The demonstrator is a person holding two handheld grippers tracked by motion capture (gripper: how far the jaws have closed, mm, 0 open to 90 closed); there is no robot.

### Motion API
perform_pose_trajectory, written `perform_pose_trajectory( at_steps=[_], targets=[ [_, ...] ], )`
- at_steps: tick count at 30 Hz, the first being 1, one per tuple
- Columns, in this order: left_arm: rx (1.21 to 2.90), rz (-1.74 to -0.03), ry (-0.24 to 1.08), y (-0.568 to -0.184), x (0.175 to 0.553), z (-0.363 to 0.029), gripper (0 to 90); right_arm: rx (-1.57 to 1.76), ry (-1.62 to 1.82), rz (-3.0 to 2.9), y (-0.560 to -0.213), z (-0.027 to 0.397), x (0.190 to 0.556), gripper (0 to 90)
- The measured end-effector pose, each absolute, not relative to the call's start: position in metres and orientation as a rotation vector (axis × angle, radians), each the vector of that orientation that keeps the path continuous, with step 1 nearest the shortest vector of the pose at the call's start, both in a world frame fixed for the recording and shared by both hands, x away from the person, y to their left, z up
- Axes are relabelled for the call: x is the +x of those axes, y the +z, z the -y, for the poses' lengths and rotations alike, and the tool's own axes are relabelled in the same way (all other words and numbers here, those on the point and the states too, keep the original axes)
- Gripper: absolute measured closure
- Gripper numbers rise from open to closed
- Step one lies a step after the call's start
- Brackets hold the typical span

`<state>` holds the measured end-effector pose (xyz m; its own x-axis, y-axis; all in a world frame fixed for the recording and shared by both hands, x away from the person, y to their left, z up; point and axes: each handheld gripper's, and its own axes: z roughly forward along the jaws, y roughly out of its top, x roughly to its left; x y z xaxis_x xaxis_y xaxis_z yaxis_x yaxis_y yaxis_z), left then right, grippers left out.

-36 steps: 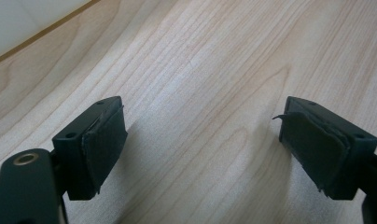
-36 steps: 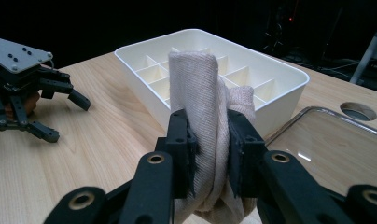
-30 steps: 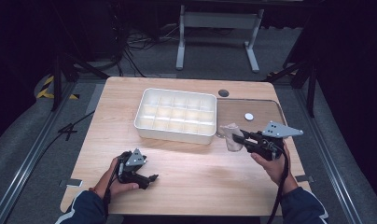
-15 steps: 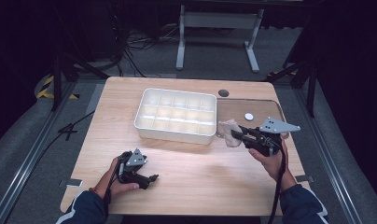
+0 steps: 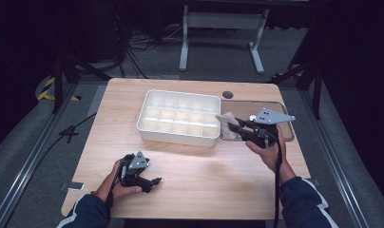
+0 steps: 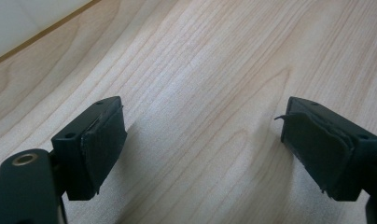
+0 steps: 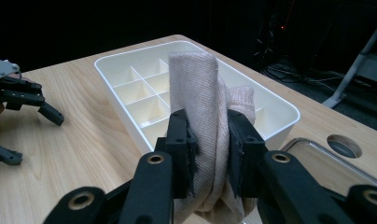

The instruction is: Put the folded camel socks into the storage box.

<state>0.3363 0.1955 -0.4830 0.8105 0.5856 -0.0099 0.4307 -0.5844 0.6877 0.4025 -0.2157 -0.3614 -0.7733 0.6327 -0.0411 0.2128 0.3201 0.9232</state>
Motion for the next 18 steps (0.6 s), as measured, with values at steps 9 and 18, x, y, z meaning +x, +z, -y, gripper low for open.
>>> perform_pose_trajectory(
  at_steps=[9, 18],
  targets=[
    [2.284, -0.745, 0.283, -0.483, 0.336, -0.196, 14.0, 0.735, 1.429, -2.226, -0.364, 0.196, 0.417, 73.0],
    [2.285, -0.743, 0.283, -0.483, 0.336, -0.196, 14.0, 0.737, 1.36, -2.261, -0.376, 0.175, 0.436, 72.9]
  ],
)
